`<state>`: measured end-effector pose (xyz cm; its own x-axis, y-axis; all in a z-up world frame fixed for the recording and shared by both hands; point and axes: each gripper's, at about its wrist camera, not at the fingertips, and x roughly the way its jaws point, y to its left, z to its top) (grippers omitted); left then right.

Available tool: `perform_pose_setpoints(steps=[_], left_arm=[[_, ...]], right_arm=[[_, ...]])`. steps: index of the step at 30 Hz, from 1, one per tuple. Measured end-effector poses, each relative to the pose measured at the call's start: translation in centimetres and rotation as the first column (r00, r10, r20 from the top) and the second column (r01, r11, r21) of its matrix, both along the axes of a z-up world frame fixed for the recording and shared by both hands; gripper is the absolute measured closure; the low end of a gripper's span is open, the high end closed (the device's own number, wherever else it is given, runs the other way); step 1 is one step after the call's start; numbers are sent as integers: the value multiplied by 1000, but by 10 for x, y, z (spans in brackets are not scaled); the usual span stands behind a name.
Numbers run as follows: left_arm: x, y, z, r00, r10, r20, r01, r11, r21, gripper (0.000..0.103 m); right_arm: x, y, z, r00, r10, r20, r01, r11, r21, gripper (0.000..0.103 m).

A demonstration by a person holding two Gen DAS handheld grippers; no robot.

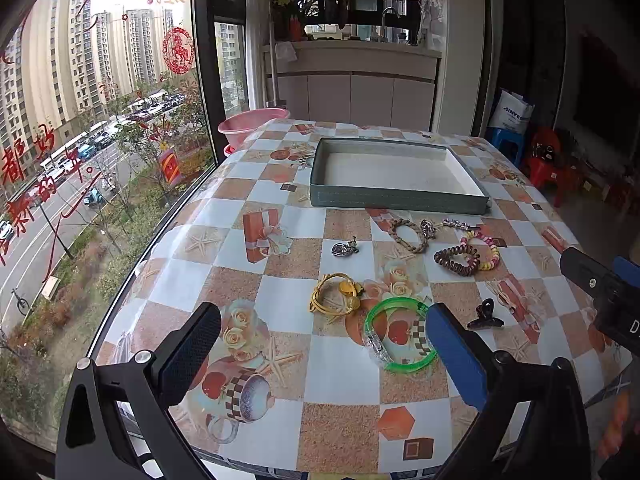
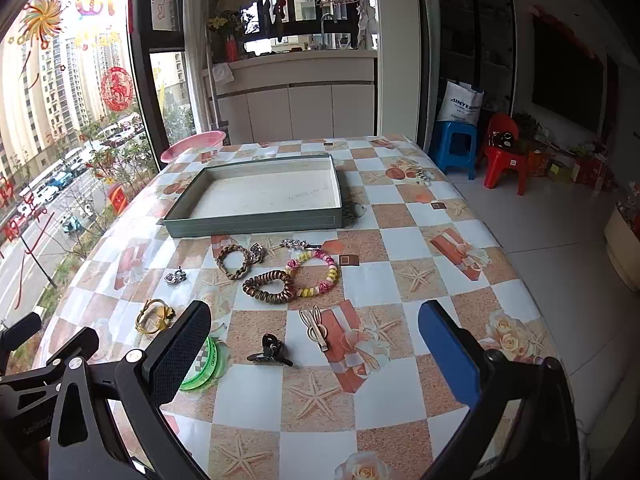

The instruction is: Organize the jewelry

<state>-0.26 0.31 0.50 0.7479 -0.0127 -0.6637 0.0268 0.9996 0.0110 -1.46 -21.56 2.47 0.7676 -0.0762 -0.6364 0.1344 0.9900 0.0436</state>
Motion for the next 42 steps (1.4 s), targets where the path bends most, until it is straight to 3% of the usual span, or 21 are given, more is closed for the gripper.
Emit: perform_pose_setpoints(steps=[42], left_arm=[[4,-1,1,1000,4,2,-4,1000,12,0]], right_arm=[[2,2,1,1000,4,6,-4,1000,5,0]])
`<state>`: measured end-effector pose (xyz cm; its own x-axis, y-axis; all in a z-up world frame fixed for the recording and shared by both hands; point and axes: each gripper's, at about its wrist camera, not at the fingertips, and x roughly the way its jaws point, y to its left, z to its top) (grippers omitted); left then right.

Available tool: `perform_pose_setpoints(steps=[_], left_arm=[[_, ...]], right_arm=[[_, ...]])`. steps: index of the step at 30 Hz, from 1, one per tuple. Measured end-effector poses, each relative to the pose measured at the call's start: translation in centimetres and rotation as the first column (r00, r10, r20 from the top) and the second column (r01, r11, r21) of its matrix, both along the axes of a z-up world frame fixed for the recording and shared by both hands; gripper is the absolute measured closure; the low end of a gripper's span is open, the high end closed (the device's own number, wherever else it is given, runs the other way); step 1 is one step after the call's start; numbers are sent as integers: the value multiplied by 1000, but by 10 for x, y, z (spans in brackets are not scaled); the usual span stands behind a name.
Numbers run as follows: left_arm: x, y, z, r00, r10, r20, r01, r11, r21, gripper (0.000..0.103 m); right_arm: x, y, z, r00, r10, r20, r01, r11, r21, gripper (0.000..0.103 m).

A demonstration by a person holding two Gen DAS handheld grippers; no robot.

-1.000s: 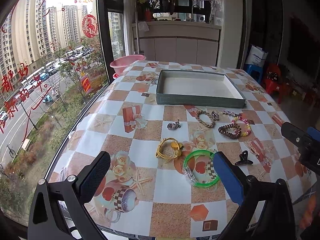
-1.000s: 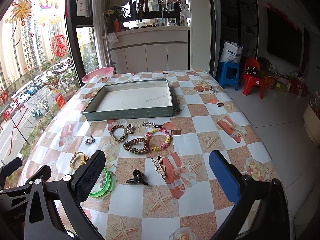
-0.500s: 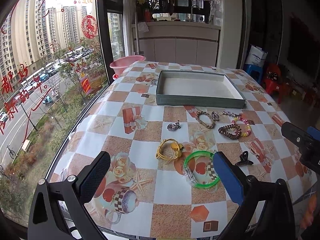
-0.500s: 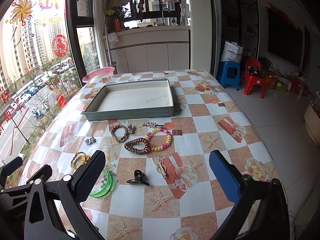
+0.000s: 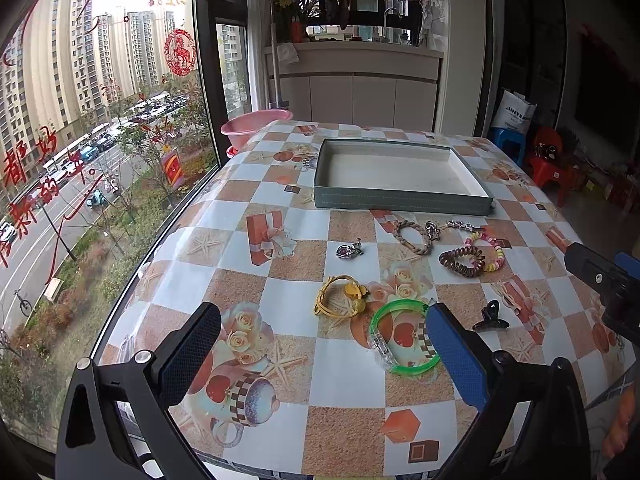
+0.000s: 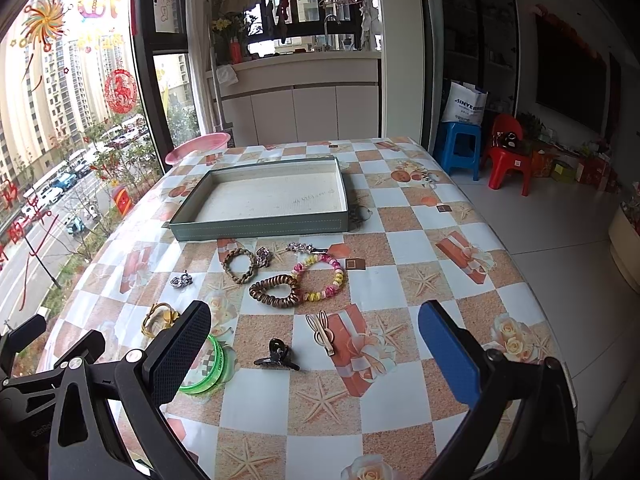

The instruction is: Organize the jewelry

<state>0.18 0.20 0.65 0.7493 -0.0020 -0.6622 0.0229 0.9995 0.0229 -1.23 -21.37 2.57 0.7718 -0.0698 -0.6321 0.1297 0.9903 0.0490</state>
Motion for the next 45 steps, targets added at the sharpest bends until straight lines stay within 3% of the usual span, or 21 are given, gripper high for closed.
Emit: perform_pose_setpoints(steps=[45], left_arm=[[2,2,-13,1000,0,-18,0,1000,2,0]], right_arm=[[0,4,-12,1000,1,-18,-1,1000,13,0]])
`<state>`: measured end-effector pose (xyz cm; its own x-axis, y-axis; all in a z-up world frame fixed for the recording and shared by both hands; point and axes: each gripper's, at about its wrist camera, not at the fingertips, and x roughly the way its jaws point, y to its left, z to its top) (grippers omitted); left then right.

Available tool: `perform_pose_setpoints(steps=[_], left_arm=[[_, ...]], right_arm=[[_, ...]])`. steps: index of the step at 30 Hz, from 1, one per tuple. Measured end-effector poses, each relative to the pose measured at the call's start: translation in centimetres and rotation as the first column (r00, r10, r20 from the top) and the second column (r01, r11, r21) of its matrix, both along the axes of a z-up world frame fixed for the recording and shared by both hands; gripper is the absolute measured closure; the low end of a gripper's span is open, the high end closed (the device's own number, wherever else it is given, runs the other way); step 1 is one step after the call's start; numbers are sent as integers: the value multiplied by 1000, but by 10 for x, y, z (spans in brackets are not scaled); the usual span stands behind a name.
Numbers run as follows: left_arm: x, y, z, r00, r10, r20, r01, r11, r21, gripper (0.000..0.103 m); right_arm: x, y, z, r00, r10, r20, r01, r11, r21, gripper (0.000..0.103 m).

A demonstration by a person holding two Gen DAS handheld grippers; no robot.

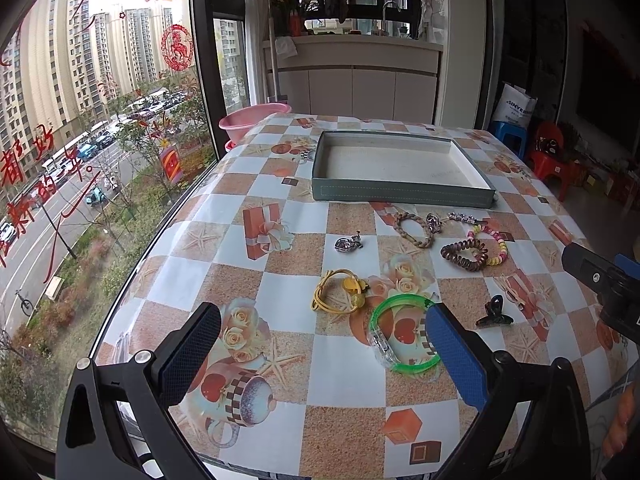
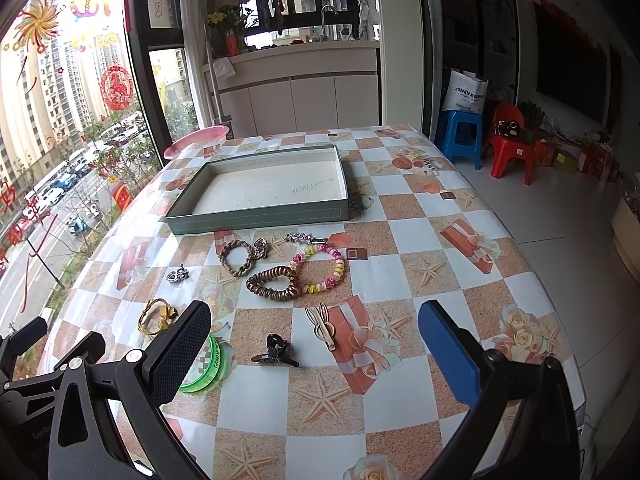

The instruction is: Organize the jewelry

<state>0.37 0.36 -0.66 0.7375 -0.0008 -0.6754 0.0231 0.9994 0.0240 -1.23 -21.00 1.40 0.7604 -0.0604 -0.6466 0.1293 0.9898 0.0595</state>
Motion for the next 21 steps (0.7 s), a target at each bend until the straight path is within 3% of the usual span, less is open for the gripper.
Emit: perform_pose_setpoints(steps=[15,21], left_arm=[[-1,1,-5,1000,-6,-9,6,1000,4,0],[9,2,-24,995,-34,-90,34,999,-2,0]], right_arm=[[0,0,-5,1000,-3,-7,3,1000,3,0],[1,-4,-20,999,-2,-47,3,1000,11,0]])
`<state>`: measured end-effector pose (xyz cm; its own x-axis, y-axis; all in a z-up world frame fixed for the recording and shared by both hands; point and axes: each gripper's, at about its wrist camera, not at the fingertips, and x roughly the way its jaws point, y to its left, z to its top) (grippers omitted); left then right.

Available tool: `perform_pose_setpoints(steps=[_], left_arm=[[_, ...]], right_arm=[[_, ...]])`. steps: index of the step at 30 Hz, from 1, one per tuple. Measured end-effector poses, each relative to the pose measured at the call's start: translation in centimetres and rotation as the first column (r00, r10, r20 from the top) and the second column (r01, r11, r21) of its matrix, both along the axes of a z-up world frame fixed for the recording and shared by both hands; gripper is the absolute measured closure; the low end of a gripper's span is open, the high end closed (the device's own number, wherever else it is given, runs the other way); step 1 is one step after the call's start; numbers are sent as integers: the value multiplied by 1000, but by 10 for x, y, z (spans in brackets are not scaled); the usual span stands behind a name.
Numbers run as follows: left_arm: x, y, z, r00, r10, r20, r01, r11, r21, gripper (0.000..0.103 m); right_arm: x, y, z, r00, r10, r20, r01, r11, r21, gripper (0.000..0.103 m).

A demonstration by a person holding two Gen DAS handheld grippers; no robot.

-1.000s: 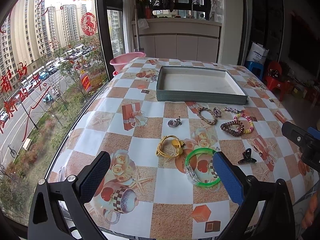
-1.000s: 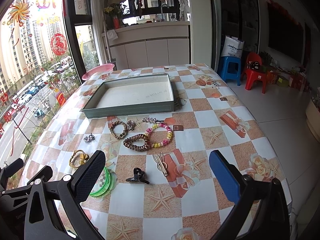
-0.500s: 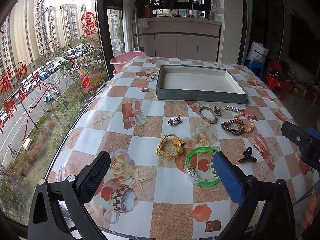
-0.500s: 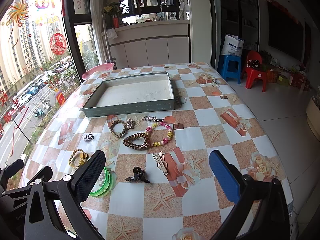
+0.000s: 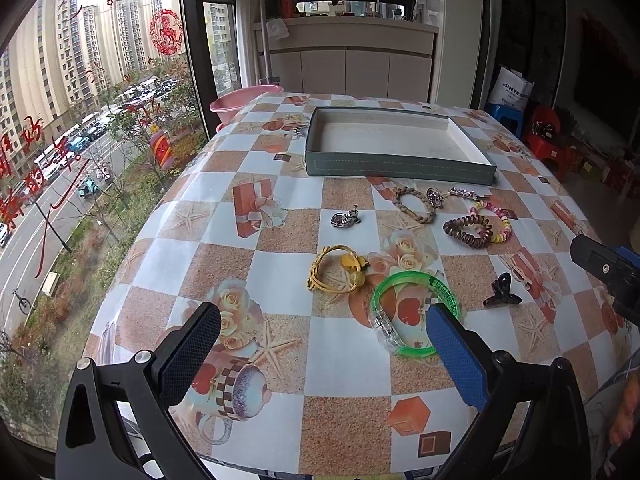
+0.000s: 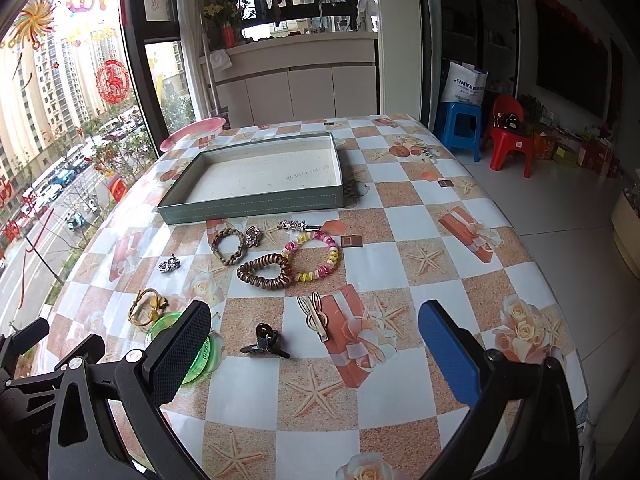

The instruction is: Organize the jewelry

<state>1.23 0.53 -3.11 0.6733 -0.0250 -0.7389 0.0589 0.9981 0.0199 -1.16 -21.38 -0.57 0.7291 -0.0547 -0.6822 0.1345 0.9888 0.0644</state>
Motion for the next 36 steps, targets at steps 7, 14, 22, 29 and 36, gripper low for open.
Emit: perform_pose_setpoints(steps=[7,14,22,29,36], left_arm=[[18,-5,-36,986,-53,-160,48,998,-38,0],[32,-20,-46,973,-83,-216,68,995,-77,14],[44,-36,-50,961,-107,-255,88,992,-85,40],[43,-42,-46,947,-189,-259,154,977,-147,81],[37,-34,-28,950,-224,-218,181,963,-202,81]], right_arm=[[10,-23,-35,987,-11,-161,15,1000,22,0],[36,-31,-51,965,18,-262,-12,1000,26,4],[68,-12,-68,941,87,-328,-108,993,-47,41],[77,0,-65,930,129,-345,-149,988,-32,84],[69,-19,-56,944,117,-308,-101,993,67,85]])
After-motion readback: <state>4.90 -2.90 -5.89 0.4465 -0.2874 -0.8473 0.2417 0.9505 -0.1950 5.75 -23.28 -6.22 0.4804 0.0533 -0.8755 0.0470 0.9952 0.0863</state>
